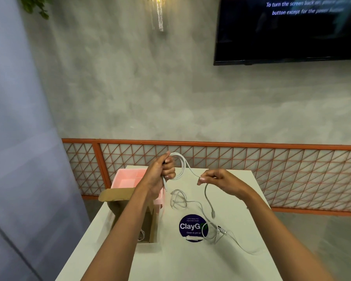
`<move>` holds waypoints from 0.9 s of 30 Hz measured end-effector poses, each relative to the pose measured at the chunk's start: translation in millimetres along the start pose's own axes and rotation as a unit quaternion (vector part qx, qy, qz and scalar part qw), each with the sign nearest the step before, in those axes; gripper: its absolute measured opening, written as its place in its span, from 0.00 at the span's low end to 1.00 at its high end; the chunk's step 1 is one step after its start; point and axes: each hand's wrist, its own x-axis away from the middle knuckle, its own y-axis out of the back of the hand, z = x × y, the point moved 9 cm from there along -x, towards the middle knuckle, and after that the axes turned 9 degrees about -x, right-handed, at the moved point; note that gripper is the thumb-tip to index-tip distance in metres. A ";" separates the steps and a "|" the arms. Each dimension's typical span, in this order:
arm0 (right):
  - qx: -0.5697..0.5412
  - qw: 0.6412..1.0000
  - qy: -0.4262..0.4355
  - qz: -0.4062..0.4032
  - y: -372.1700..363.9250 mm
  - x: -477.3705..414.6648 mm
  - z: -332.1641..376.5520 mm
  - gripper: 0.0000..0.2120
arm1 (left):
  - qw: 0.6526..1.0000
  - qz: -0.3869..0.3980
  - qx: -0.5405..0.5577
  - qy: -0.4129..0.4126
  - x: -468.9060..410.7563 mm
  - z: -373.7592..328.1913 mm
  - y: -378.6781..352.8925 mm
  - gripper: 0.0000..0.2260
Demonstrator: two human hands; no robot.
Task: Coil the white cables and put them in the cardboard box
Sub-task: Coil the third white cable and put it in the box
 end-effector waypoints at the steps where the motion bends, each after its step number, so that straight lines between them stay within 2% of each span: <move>1: 0.025 1.000 0.003 -0.009 1.8 -0.8 -3.7 0.10 | 1.000 0.003 0.009 0.004 0.2 0.6 0.1 0.17; 7: 0.136 0.987 0.002 -0.088 9.5 -7.3 -16.5 0.11 | 0.999 0.020 -0.012 0.027 3.4 12.9 -1.3 0.18; 10: 0.007 0.987 -0.022 -0.159 20.1 -8.8 -23.2 0.11 | 0.998 0.040 -0.029 0.040 5.7 18.3 -4.9 0.16; 14: -0.202 0.954 0.004 -0.219 29.2 -10.1 -14.4 0.10 | 0.996 0.065 -0.006 0.063 10.4 26.9 -5.3 0.18; 18: -0.336 0.917 0.023 -0.214 32.1 -14.3 0.0 0.11 | 0.992 0.100 0.008 0.080 17.4 30.9 -11.9 0.18; 27: -0.496 0.852 0.032 -0.164 21.7 -27.5 19.8 0.11 | 0.976 0.196 0.012 0.094 28.7 27.5 -23.6 0.18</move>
